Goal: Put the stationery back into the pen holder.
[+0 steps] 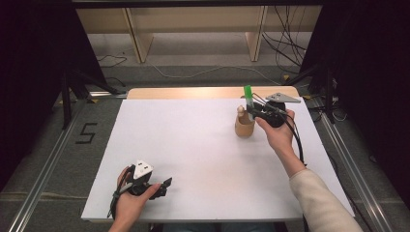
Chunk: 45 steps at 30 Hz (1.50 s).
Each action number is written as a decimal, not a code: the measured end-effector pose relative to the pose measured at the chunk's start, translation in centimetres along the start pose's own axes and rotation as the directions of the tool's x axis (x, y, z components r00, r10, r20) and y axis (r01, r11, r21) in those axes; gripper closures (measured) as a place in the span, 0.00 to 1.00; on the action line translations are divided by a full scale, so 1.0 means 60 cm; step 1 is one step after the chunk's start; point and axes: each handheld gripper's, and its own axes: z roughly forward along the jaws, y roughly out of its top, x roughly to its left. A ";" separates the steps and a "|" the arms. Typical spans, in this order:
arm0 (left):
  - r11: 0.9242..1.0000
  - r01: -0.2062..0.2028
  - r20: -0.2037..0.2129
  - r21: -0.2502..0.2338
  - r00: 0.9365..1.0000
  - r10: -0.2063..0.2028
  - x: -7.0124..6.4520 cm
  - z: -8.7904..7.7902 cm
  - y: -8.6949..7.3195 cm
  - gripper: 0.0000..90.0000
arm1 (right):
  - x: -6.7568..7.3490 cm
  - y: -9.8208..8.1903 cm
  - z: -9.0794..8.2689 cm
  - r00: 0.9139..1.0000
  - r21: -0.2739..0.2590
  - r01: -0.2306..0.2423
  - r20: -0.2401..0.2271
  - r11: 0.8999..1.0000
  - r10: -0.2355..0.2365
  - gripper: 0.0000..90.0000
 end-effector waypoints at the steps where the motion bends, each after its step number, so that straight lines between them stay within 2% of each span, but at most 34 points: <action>1: 1.000 0.001 0.000 -0.001 1.000 -0.001 0.000 0.000 0.000 0.20 | -0.001 0.000 0.003 1.000 -0.004 0.003 -0.001 1.000 -0.003 0.74; 24: 1.000 0.000 0.002 0.002 1.000 0.000 0.001 0.000 0.000 0.20 | -0.002 -0.001 0.020 1.000 -0.007 -0.011 0.001 1.000 0.011 0.74; 45: 1.000 0.000 0.001 -0.002 1.000 0.000 0.000 0.000 -0.001 0.20 | -0.003 -0.012 0.033 1.000 -0.001 0.003 0.010 1.000 -0.003 0.74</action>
